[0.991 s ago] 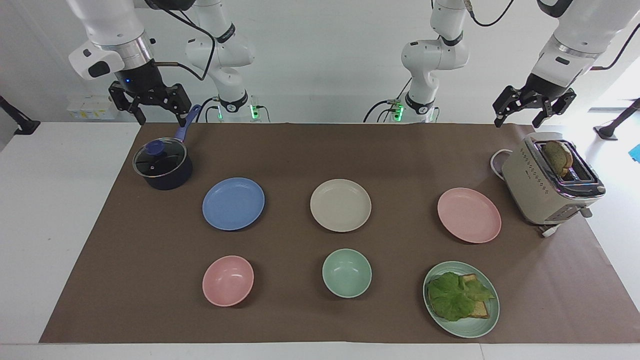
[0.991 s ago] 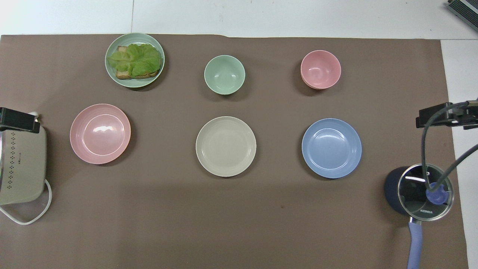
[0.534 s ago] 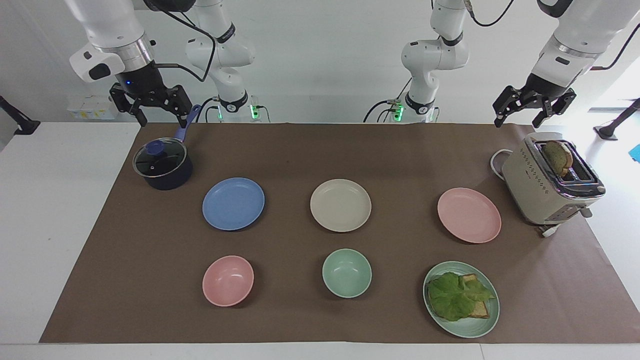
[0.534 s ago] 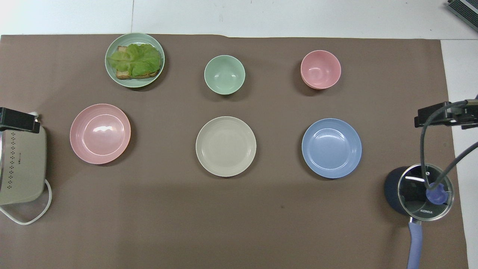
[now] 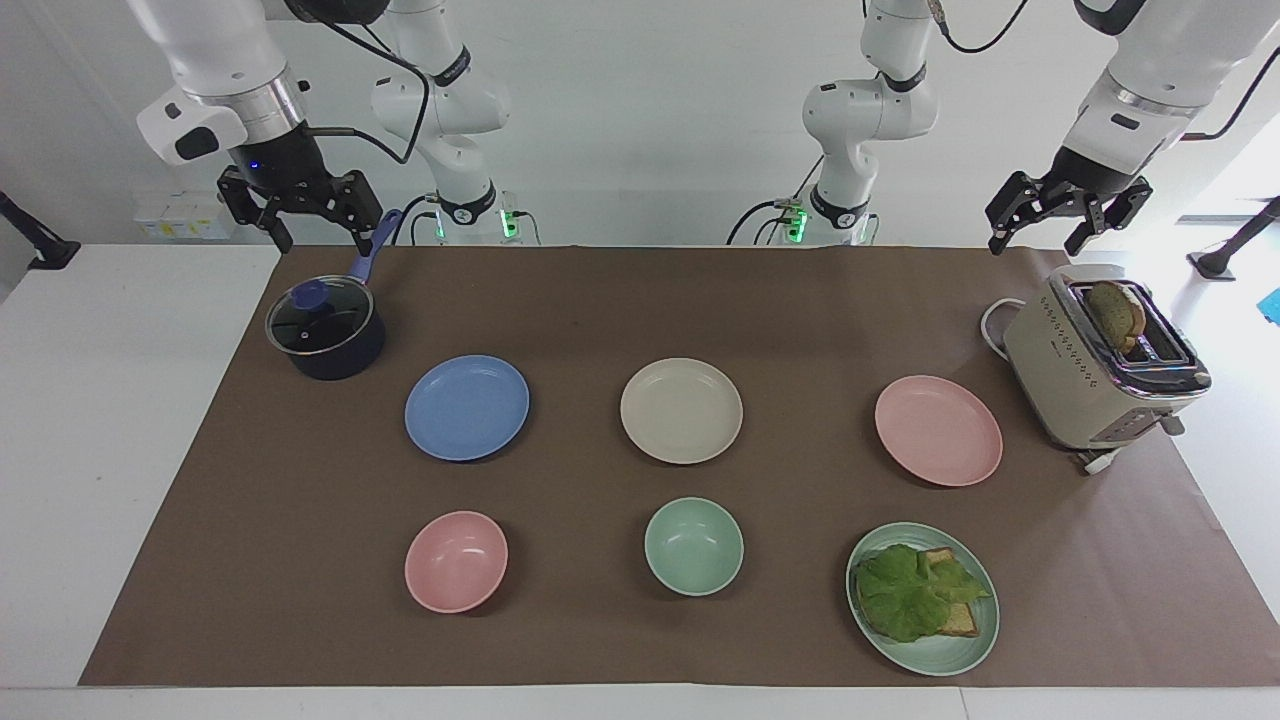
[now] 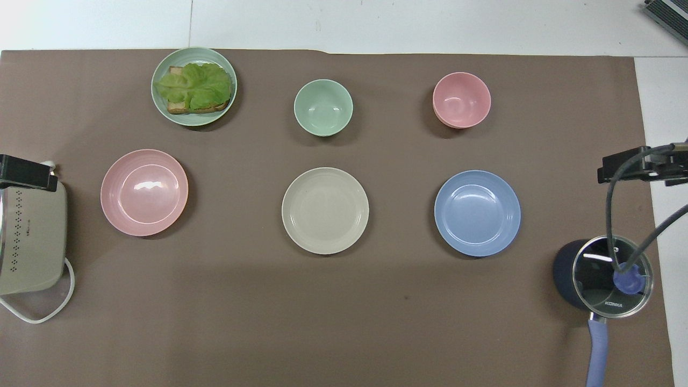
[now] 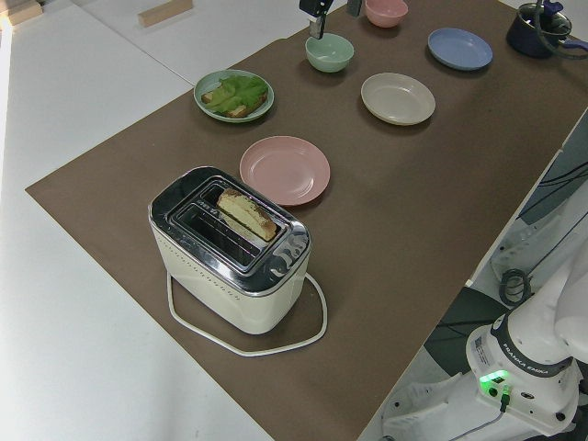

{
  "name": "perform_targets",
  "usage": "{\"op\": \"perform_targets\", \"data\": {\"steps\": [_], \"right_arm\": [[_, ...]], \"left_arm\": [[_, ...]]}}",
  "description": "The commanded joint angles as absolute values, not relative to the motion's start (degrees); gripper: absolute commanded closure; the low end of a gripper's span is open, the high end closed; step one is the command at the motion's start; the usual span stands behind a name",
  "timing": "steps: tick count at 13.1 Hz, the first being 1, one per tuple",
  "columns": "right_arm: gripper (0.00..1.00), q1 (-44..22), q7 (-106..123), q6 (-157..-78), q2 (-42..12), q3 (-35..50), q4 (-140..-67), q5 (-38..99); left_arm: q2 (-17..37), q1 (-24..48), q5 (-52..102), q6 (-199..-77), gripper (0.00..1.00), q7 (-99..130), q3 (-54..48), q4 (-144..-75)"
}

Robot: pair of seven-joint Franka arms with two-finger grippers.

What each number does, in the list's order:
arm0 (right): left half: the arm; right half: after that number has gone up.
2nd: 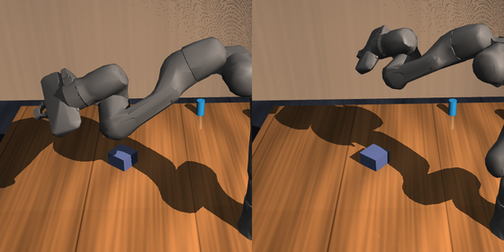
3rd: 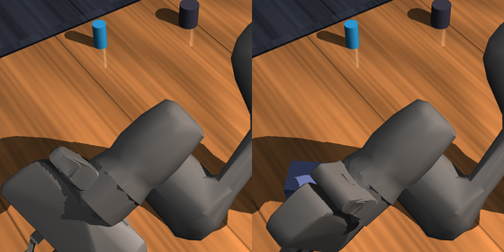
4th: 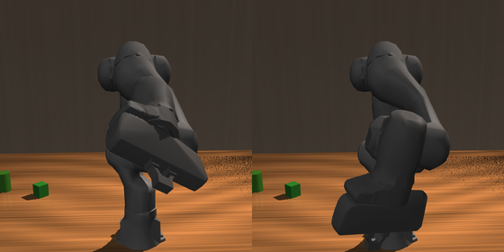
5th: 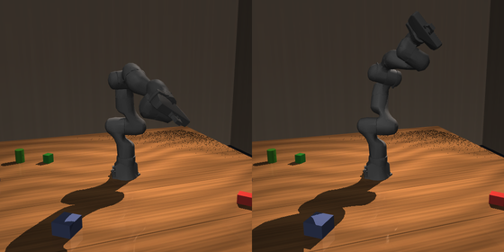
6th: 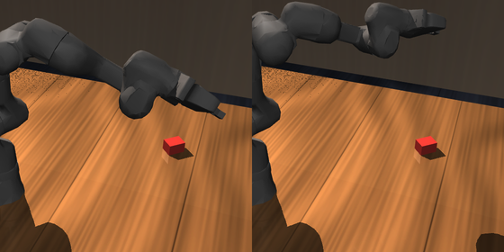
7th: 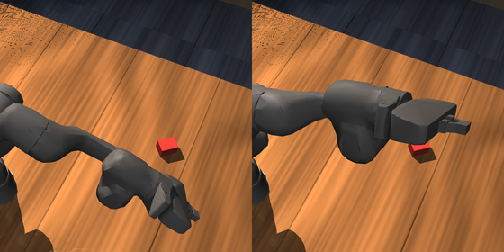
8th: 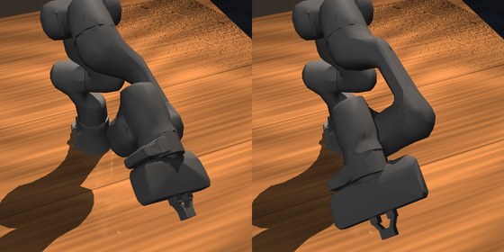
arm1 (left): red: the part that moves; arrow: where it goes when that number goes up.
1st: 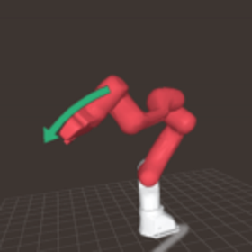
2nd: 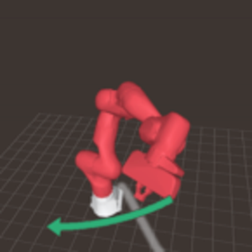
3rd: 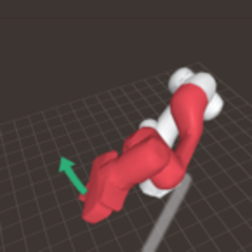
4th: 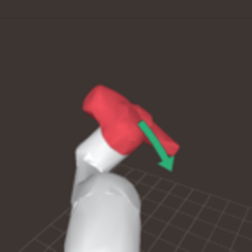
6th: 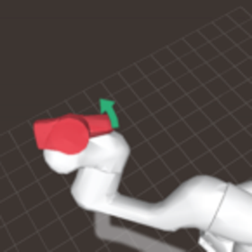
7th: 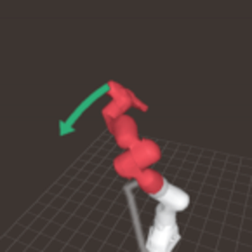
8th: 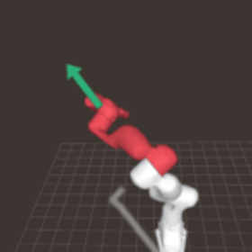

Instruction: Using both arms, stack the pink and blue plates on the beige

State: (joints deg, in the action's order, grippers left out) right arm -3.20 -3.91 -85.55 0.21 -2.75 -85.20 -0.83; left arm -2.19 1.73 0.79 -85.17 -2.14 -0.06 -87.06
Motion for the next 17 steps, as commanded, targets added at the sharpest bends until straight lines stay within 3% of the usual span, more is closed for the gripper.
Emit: {"op": "perform_targets", "data": {"steps": [1,17], "right_arm": [[0.00,-2.4,-4.2,-85.3,0.3,-2.5,-85.3,0.7],[0.00,-2.4,-4.1,-85.6,0.3,-2.5,-85.4,0.6]], "left_arm": [[-2.8,1.1,1.3,-84.8,0.00,-2.8,-0.3,-87.7],[-3.6,1.0,1.3,-83.9,0.00,-2.8,-0.2,-89.8]]}}
